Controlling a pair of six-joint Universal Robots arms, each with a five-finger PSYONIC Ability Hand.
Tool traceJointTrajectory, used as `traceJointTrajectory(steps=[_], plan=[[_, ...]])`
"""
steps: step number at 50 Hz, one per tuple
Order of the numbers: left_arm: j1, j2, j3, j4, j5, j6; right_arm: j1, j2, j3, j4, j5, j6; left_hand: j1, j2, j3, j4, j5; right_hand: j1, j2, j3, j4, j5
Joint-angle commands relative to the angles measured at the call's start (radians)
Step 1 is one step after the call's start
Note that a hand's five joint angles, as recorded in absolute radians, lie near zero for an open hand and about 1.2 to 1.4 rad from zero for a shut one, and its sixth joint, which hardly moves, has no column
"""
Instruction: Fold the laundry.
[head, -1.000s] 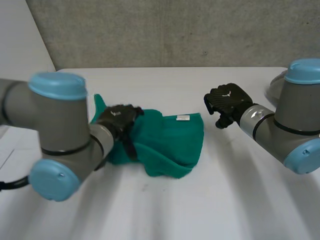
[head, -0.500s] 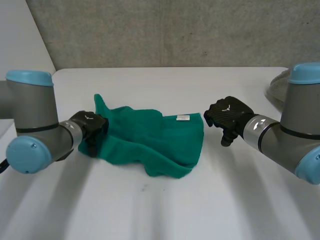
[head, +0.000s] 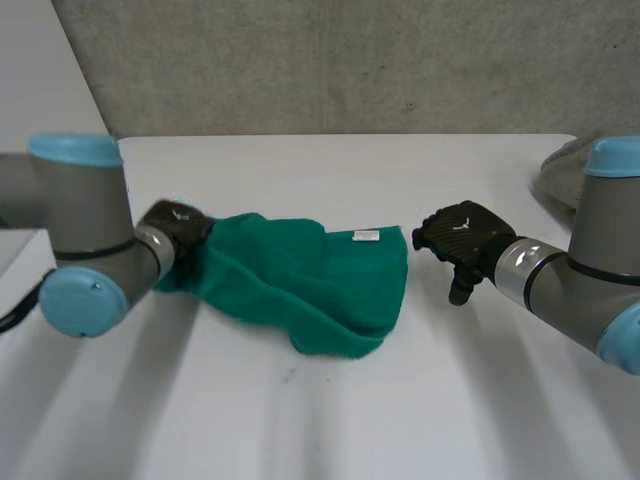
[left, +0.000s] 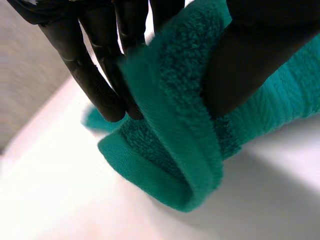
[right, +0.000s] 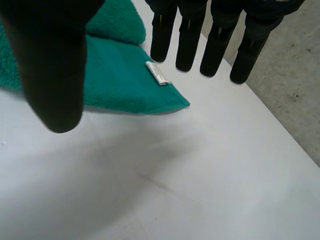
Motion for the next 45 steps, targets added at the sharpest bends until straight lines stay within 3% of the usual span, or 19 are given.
traceJointTrajectory(steps=[1,7,16,19,25,27,30,31,33,38,42,45], plan=[[-0.068,0.296,0.009,-0.057,0.004,-0.044,0.010,-0.007,-0.020,0.010,-0.001,0.109,0.233,0.207,0.215,0.205,0.249,-0.240,-0.234,-0.243,-0.236,-0.214],[-0.119,0.488,0.084,-0.066,0.033,-0.049,0.025,0.001,-0.037,0.059,-0.017,0.330,0.233,0.207,0.215,0.205,0.249,-0.271,-0.264,-0.273,-0.266,-0.244],[-0.157,0.526,0.285,-0.153,-0.007,-0.064,0.126,0.064,-0.049,0.021,-0.050,0.552,0.233,0.207,0.215,0.205,0.249,-0.271,-0.264,-0.273,-0.266,-0.244],[-0.182,0.526,0.348,-0.181,-0.024,-0.075,0.169,0.110,-0.091,-0.034,-0.030,0.611,0.233,0.207,0.215,0.205,0.249,-0.271,-0.264,-0.273,-0.266,-0.244],[-0.218,0.531,0.435,-0.213,-0.038,-0.106,0.229,0.220,-0.222,-0.129,0.126,0.726,0.233,0.207,0.215,0.205,0.249,-0.271,-0.264,-0.273,-0.266,-0.244],[-0.225,0.535,0.452,-0.212,-0.039,-0.110,0.246,0.246,-0.256,-0.143,0.177,0.731,0.233,0.207,0.215,0.205,0.249,-0.271,-0.264,-0.273,-0.266,-0.244],[-0.231,0.557,0.480,-0.210,-0.047,-0.113,0.263,0.292,-0.324,-0.156,0.245,0.734,0.233,0.207,0.215,0.205,0.249,0.197,0.204,0.195,0.202,0.224],[-0.232,0.569,0.494,-0.207,-0.055,-0.116,0.266,0.309,-0.353,-0.157,0.262,0.734,0.233,0.207,0.215,0.205,0.249,0.525,0.531,0.522,0.529,0.552],[-0.229,0.580,0.504,-0.202,-0.062,-0.121,0.272,0.320,-0.371,-0.153,0.260,0.730,0.233,0.207,0.215,0.205,0.249,0.948,0.954,0.946,0.952,0.975],[-0.189,0.594,0.512,-0.192,-0.079,-0.127,0.270,0.297,-0.408,-0.120,0.285,0.641,0.233,0.207,0.215,0.205,0.249,0.951,0.957,0.949,0.955,0.978],[-0.065,0.594,0.466,-0.176,-0.067,-0.133,0.206,0.149,-0.408,-0.093,0.299,0.474,0.233,0.207,0.215,0.205,0.249,0.951,0.957,0.949,0.955,0.978],[0.059,0.591,0.402,-0.153,-0.032,-0.149,0.087,-0.006,-0.408,-0.080,0.263,0.278,0.233,0.207,0.215,0.205,0.249,0.951,0.957,0.949,0.955,0.978]])
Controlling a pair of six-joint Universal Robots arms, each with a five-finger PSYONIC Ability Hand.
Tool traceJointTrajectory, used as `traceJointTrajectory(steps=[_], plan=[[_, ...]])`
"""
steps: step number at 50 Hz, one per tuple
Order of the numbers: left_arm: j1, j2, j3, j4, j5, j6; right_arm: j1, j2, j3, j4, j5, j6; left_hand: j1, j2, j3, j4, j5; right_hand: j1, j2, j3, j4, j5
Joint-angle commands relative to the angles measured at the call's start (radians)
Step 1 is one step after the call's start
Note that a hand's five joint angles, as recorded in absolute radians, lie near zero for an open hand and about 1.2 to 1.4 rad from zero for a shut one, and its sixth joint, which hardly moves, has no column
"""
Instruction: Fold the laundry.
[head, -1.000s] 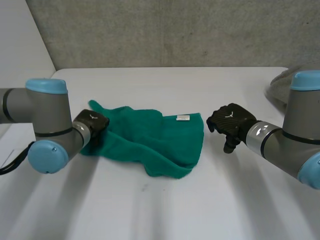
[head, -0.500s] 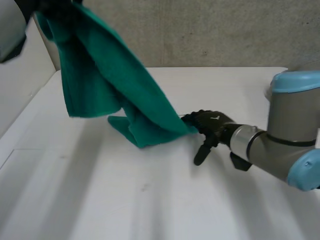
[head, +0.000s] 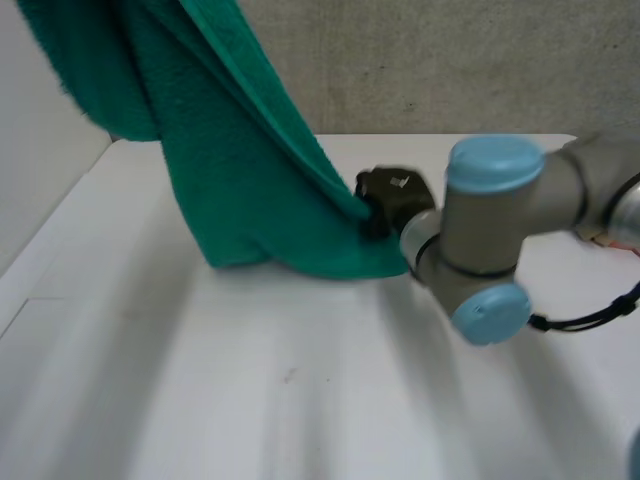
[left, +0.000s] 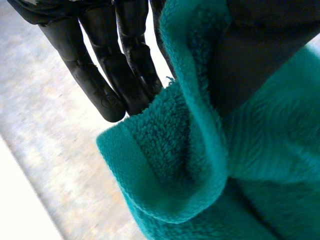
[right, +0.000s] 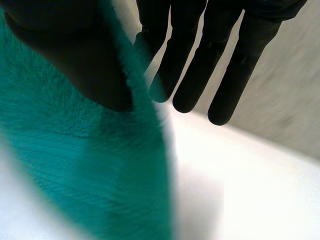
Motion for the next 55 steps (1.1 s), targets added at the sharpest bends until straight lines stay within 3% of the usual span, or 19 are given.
traceJointTrajectory(steps=[1,2,5,9,14,21,25,27,31,37,42,49,55], plan=[[0.238,-0.005,-0.113,0.037,0.054,-0.026,-0.192,-0.287,0.000,0.042,-0.050,-0.362,0.233,0.200,0.206,0.201,0.249,0.243,0.219,0.215,0.203,0.223],[0.296,-0.013,-0.152,0.048,0.091,-0.045,-0.242,-0.348,-0.005,0.053,-0.094,-0.458,0.233,0.200,0.206,0.201,0.249,0.243,0.219,0.215,0.203,0.223],[0.372,-0.068,-0.232,0.057,0.163,-0.083,-0.287,-0.414,-0.031,0.106,-0.203,-0.554,0.233,0.200,0.206,0.201,0.249,0.243,0.219,0.215,0.203,0.223],[0.403,-0.152,-0.316,0.059,0.240,-0.144,-0.287,-0.450,-0.087,0.246,-0.287,-0.554,0.233,0.200,0.206,0.201,0.249,0.243,0.219,0.215,0.203,0.223],[0.400,-0.278,-0.383,0.064,0.269,-0.178,-0.284,-0.406,-0.106,0.386,-0.324,-0.560,0.233,0.200,0.206,0.201,0.249,0.243,0.219,0.215,0.203,0.223],[0.367,-0.510,-0.331,0.168,0.219,-0.177,-0.289,-0.237,-0.123,0.378,-0.301,-0.626,0.233,0.200,0.206,0.201,0.249,0.243,0.219,0.215,0.203,0.223],[0.340,-0.623,-0.199,0.241,0.203,-0.184,-0.296,-0.110,-0.186,0.316,-0.266,-0.646,0.233,0.200,0.206,0.201,0.249,0.243,0.219,0.215,0.203,0.223],[0.318,-0.706,-0.034,0.310,0.200,-0.195,-0.295,0.002,-0.282,0.221,-0.222,-0.646,0.233,0.200,0.206,0.201,0.249,0.243,0.219,0.215,0.203,0.223],[0.280,-0.771,0.198,0.424,0.194,-0.233,-0.281,0.091,-0.466,0.040,-0.157,-0.606,0.233,0.200,0.206,0.201,0.249,0.243,0.219,0.215,0.203,0.223],[0.262,-0.765,0.358,0.623,0.110,-0.403,-0.258,0.049,-0.637,-0.275,-0.003,-0.458,0.233,0.200,0.206,0.201,0.249,0.243,0.219,0.215,0.203,0.223],[0.240,-0.740,0.318,0.656,0.096,-0.456,-0.256,-0.028,-0.543,-0.281,-0.037,-0.440,0.233,0.200,0.206,0.201,0.249,0.243,0.219,0.215,0.203,0.223],[0.251,-0.722,0.090,0.620,0.166,-0.388,-0.250,-0.126,-0.268,-0.153,-0.174,-0.447,0.233,0.200,0.206,0.201,0.249,0.243,0.219,0.215,0.203,0.223],[0.265,-0.714,-0.148,0.616,0.202,-0.322,-0.246,-0.137,-0.048,-0.108,-0.209,-0.465,0.233,0.200,0.206,0.201,0.249,0.243,0.219,0.215,0.203,0.223]])
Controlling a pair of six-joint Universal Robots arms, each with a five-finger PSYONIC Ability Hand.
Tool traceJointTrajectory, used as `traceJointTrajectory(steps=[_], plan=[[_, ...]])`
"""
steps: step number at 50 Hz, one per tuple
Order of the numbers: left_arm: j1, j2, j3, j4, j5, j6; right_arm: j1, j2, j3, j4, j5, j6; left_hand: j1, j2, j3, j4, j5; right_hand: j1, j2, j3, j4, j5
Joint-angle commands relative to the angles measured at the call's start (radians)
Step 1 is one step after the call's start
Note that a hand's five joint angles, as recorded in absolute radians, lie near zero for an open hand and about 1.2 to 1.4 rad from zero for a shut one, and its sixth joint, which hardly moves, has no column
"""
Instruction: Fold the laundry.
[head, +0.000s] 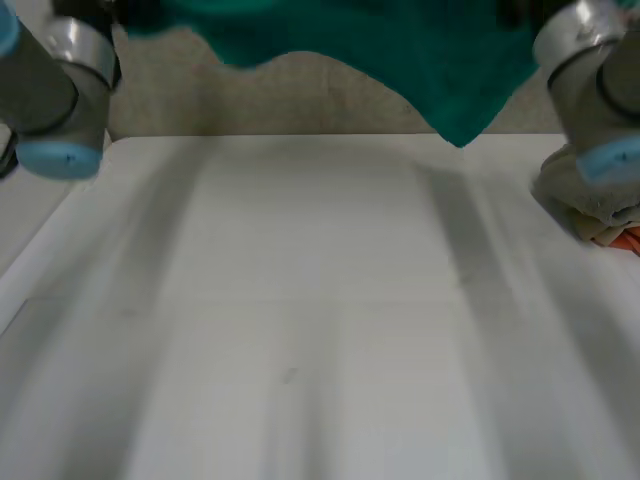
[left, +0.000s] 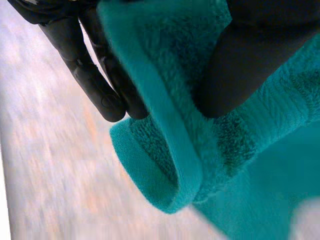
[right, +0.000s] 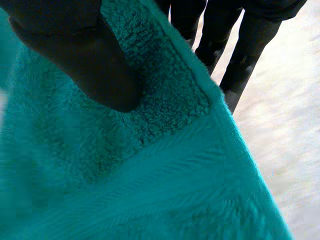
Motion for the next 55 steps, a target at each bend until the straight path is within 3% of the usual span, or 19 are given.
traceJointTrajectory(steps=[1,8,15,21,28,40,46,47,49,51,55], plan=[[0.021,0.006,-0.324,-0.017,0.057,0.108,0.004,-0.006,0.293,0.077,-0.058,-0.032,0.233,0.200,0.206,0.201,0.249,0.243,0.218,0.208,0.199,0.206],[0.038,-0.031,-0.475,-0.072,0.068,0.273,0.003,0.086,0.388,0.114,-0.050,-0.101,0.189,0.156,0.162,0.157,0.206,0.243,0.218,0.208,0.199,0.206],[0.059,-0.057,-0.524,-0.228,0.047,0.478,0.001,0.141,0.399,0.194,-0.047,-0.140,0.028,-0.005,0.001,-0.004,0.044,0.243,0.218,0.208,0.199,0.206],[0.056,-0.049,-0.555,-0.301,0.056,0.578,0.010,0.138,0.413,0.217,-0.047,-0.131,-0.338,-0.371,-0.365,-0.370,-0.322,0.243,0.218,0.208,0.199,0.206],[0.054,0.002,-0.653,-0.249,0.076,0.616,0.021,0.129,0.441,0.216,-0.046,-0.126,-0.504,-0.536,-0.531,-0.536,-0.487,0.243,0.218,0.208,0.199,0.206],[0.045,0.181,-0.915,-0.043,0.117,0.670,0.023,0.121,0.470,0.220,-0.036,-0.134,-0.553,-0.586,-0.581,-0.586,-0.537,0.243,0.218,0.208,0.199,0.206],[0.035,0.189,-0.977,-0.003,0.123,0.768,0.024,0.117,0.470,0.220,-0.026,-0.128,-0.384,-0.417,-0.411,-0.416,-0.368,0.243,0.218,0.208,0.199,0.206],[0.036,0.184,-0.980,-0.002,0.126,0.788,0.024,0.117,0.470,0.219,-0.024,-0.128,-0.290,-0.323,-0.318,-0.323,-0.274,0.243,0.218,0.208,0.199,0.206],[0.042,0.177,-0.987,-0.005,0.133,0.840,0.024,0.117,0.470,0.216,-0.010,-0.121,0.161,0.128,0.134,0.129,0.178,0.243,0.218,0.208,0.199,0.206],[0.045,0.178,-0.992,-0.008,0.142,0.869,0.023,0.117,0.470,0.214,0.002,-0.111,0.233,0.200,0.206,0.201,0.249,0.237,0.212,0.201,0.192,0.199],[0.042,0.210,-1.018,-0.028,0.171,0.900,0.017,0.117,0.468,0.213,0.042,-0.063,0.233,0.200,0.206,0.201,0.249,-0.164,-0.189,-0.200,-0.209,-0.202]])
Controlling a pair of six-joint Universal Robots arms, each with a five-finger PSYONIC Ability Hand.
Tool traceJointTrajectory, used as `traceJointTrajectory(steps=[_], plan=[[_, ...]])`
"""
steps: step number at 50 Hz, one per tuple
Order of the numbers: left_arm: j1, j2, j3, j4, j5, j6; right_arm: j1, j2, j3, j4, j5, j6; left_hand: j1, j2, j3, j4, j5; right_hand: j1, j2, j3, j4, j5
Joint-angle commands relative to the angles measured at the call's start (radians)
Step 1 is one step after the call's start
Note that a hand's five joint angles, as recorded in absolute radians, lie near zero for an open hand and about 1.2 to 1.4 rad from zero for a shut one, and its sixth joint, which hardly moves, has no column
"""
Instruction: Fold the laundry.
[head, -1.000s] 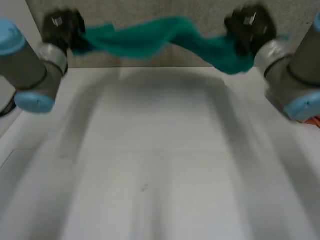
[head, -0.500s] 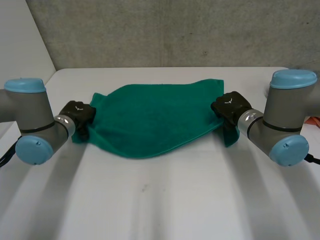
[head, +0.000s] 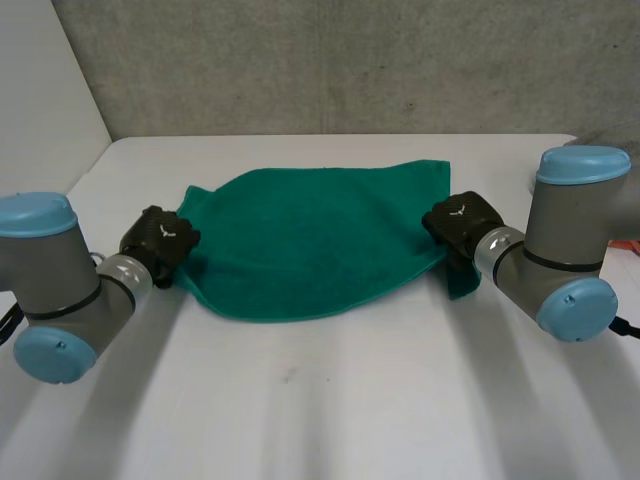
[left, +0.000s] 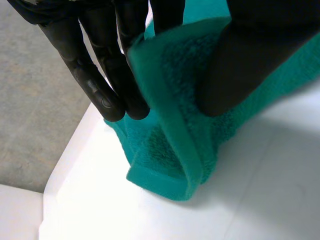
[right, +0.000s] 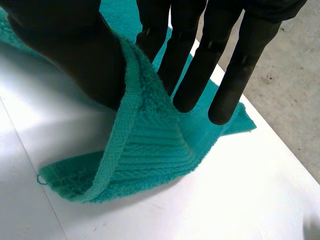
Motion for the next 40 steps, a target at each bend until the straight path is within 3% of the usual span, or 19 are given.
traceJointTrajectory(steps=[1,4,9,18,22,23,24,29,34,35,40], plan=[[-0.004,0.053,-0.031,-0.033,0.040,0.063,-0.011,0.003,-0.007,-0.007,0.068,0.093,0.220,0.226,0.232,0.231,0.242,-0.325,-0.320,-0.326,-0.338,-0.334],[-0.010,0.104,-0.033,-0.040,0.037,0.006,-0.027,0.009,-0.014,-0.009,0.095,0.171,0.220,0.226,0.232,0.231,0.242,-0.468,-0.463,-0.468,-0.481,-0.477],[-0.013,0.205,-0.014,-0.077,0.014,-0.199,-0.065,0.046,-0.054,-0.001,0.132,0.338,0.220,0.226,0.232,0.231,0.242,-0.553,-0.548,-0.554,-0.566,-0.562],[0.013,0.237,0.087,-0.211,-0.034,-0.397,-0.084,0.089,-0.105,0.069,0.135,0.394,0.220,0.226,0.232,0.231,0.242,-0.521,-0.516,-0.521,-0.534,-0.530],[0.021,0.233,0.134,-0.281,-0.051,-0.439,-0.094,0.081,-0.105,0.085,0.128,0.400,0.220,0.226,0.232,0.231,0.242,-0.202,-0.197,-0.202,-0.215,-0.211],[0.028,0.233,0.147,-0.303,-0.055,-0.449,-0.105,0.078,-0.105,0.088,0.122,0.401,0.220,0.226,0.232,0.231,0.242,0.145,0.150,0.145,0.132,0.136],[0.033,0.236,0.153,-0.312,-0.057,-0.454,-0.111,0.073,-0.105,0.091,0.117,0.403,0.220,0.226,0.232,0.231,0.242,0.265,0.270,0.265,0.252,0.256],[0.051,0.248,0.165,-0.378,-0.054,-0.483,-0.160,0.015,-0.088,0.172,0.062,0.378,0.220,0.226,0.232,0.231,0.242,0.266,0.271,0.266,0.253,0.257],[0.084,0.298,0.159,-0.487,-0.036,-0.491,-0.211,-0.157,-0.051,0.296,-0.078,0.155,0.220,0.226,0.232,0.231,0.242,0.266,0.271,0.266,0.253,0.257],[0.093,0.324,0.157,-0.535,-0.019,-0.489,-0.223,-0.225,-0.035,0.342,-0.113,0.027,0.220,0.226,0.232,0.231,0.242,0.266,0.271,0.266,0.253,0.257],[0.129,0.397,0.159,-0.707,0.055,-0.445,-0.240,-0.417,-0.007,0.543,-0.096,-0.417,0.220,0.226,0.232,0.231,0.242,0.266,0.271,0.266,0.253,0.257]])
